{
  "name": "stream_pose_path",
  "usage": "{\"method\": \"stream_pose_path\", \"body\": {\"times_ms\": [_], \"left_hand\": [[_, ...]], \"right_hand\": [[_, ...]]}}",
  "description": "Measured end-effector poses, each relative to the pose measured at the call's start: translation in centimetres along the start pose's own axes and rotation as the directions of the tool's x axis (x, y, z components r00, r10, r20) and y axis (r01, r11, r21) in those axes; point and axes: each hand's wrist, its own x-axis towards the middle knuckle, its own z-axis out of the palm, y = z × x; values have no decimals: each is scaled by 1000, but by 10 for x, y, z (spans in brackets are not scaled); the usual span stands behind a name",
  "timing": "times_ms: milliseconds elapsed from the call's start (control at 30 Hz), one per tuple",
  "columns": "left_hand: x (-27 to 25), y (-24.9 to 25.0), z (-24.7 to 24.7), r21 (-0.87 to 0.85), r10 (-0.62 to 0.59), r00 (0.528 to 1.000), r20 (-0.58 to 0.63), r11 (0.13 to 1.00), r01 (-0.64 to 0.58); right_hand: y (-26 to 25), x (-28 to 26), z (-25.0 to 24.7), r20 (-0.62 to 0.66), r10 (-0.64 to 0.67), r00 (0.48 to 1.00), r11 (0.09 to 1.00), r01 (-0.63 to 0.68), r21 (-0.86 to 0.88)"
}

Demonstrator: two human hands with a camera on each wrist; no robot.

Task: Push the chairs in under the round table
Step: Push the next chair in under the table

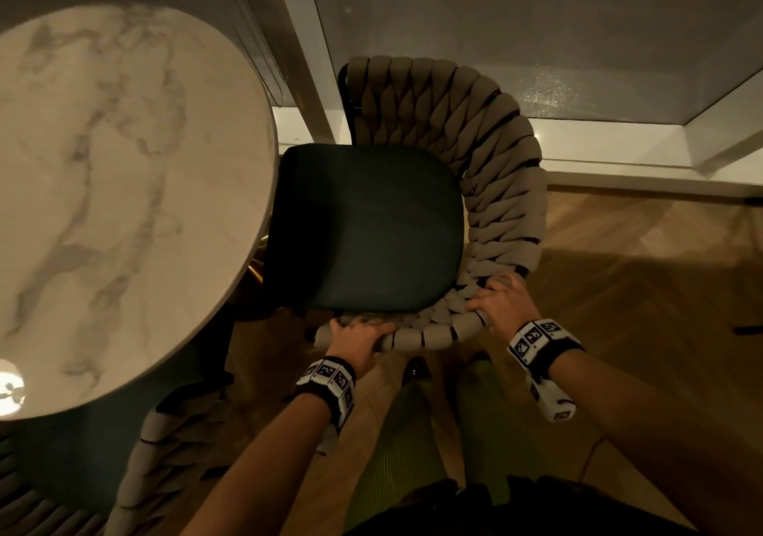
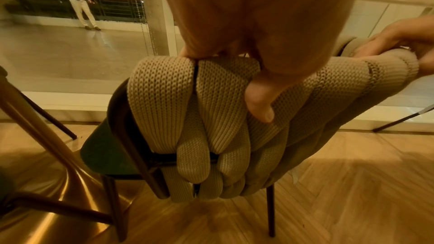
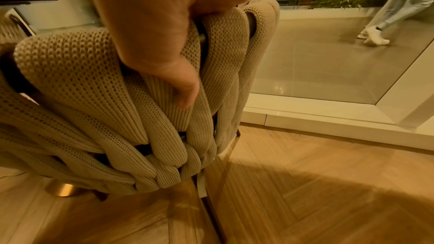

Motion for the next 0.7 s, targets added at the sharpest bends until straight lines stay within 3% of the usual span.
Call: {"method": "stream_pose_path", "body": {"times_ms": [433,700], "left_hand": [[-4,-7,3,39,61,996,-60,997,-59],[-46,-9,25,-18,87,957,-278,995,-96]], "right_hand": [[-12,6,-7,89,103,991,993,-98,-68],[-61,-24,0,-64,220,973,974,-216,66]]}}
